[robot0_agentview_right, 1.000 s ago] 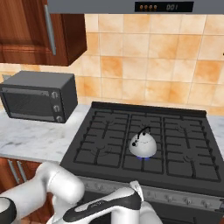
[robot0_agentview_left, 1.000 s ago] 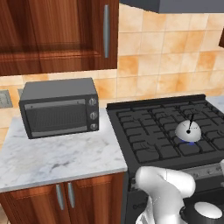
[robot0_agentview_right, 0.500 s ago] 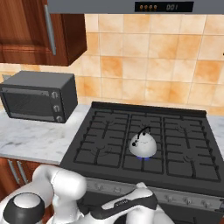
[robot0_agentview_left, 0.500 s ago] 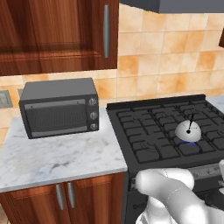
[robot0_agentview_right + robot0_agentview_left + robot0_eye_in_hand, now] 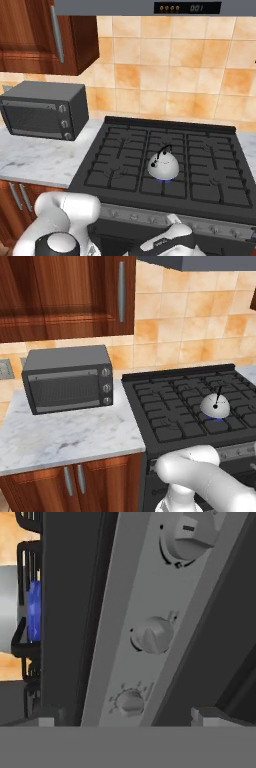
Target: Lower the heat of the kettle.
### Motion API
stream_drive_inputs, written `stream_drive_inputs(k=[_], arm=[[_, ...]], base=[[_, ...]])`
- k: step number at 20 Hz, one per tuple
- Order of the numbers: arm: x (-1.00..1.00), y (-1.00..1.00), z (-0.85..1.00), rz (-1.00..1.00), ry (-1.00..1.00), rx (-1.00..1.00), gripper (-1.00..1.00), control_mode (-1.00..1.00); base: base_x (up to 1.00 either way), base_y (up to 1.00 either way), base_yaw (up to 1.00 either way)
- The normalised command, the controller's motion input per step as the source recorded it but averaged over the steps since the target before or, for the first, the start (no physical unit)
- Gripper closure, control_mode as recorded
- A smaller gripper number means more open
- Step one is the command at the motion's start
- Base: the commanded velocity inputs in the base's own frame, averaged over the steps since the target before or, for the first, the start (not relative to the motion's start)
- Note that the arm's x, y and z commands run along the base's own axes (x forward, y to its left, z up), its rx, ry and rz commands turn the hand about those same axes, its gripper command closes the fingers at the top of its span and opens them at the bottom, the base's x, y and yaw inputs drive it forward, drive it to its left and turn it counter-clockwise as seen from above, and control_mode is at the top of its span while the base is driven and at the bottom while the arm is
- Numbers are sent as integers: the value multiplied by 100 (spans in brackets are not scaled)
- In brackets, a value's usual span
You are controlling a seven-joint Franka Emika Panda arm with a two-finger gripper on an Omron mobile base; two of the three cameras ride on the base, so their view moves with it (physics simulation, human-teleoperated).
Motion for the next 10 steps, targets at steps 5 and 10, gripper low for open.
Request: stream_drive_inputs(k=[5, 10], arm=[[16, -7, -25, 0, 0, 4, -100, -100], [26, -1, -30, -3, -1, 1, -100, -100]], base=[[0, 0, 0], [0, 0, 0]])
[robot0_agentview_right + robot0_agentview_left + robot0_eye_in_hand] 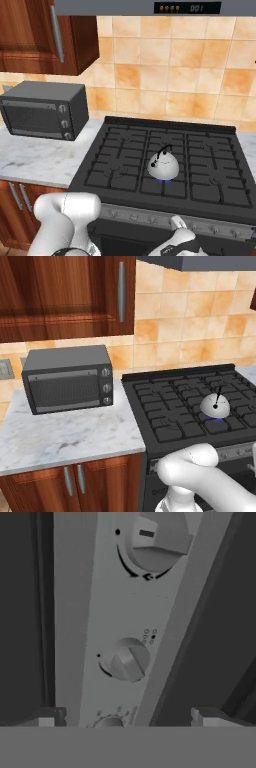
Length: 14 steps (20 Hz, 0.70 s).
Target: Lower the heat of the kettle.
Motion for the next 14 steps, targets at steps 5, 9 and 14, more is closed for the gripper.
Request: stream_drive_inputs(k=[5, 9, 14], arm=[[29, 1, -23, -12, -4, 0, -100, -100], [16, 0, -27, -6, -8, -2, -100, -100], [15, -1, -20, -4, -7, -3, -100, -100]], base=[[0, 0, 0], [0, 0, 0], [0, 0, 0]])
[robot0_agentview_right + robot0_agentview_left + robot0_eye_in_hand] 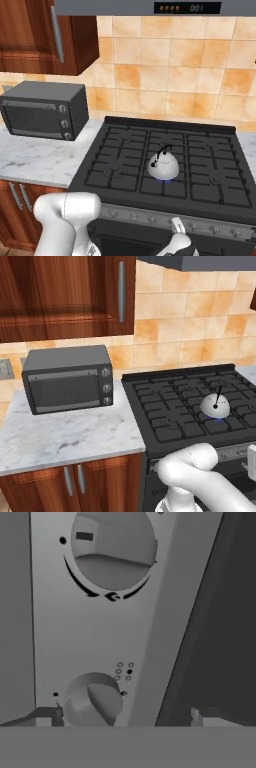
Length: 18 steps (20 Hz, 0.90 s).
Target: Lower the heat of the kettle.
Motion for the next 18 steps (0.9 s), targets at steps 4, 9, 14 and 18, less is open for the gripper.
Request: stream_drive_inputs(k=[4, 9, 14, 18], arm=[[10, -17, -2, 0, -6, 0, -100, -100], [0, -13, 2, -3, -3, 0, -100, -100], [6, -1, 8, -6, -3, 0, -100, -100], [9, 0, 11, -1, -10, 0, -100, -100]], base=[[0, 0, 0], [0, 0, 0], [0, 0, 0], [0, 0, 0]])
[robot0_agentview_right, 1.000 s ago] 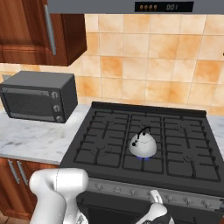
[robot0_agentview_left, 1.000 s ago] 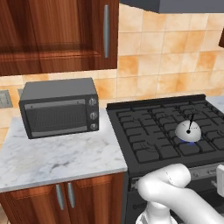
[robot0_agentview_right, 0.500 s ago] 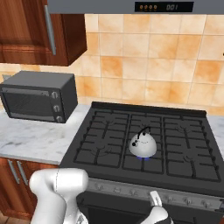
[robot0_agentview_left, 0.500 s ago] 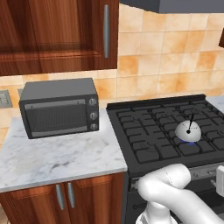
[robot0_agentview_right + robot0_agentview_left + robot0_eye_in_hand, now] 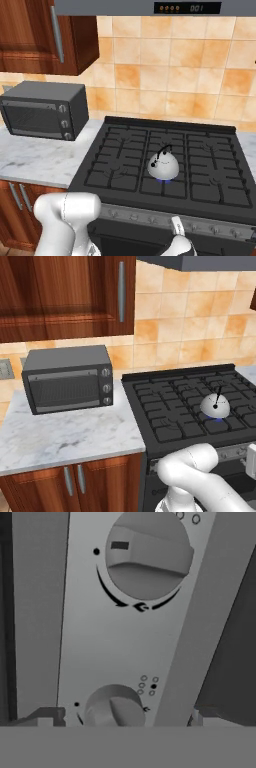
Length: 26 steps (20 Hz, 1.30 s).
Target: Lower the heat of the kettle.
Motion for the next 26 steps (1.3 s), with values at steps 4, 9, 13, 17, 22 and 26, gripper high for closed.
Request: stream_drive_inputs(k=[4, 9, 13, 17, 22, 26], arm=[[1, 0, 5, -4, -8, 0, -100, -100], [3, 2, 0, -5, 0, 0, 100, -100], [8, 9, 0, -5, 0, 0, 100, -100], [7, 16, 0, -2, 0, 0, 100, -100], [0, 1, 0, -2, 0, 4, 100, -100], [-4, 0, 0, -3, -1, 15, 100, -100]], base=[[0, 0, 0], [0, 0, 0], [0, 0, 0], [0, 0, 0], [0, 0, 0], [0, 0, 0]])
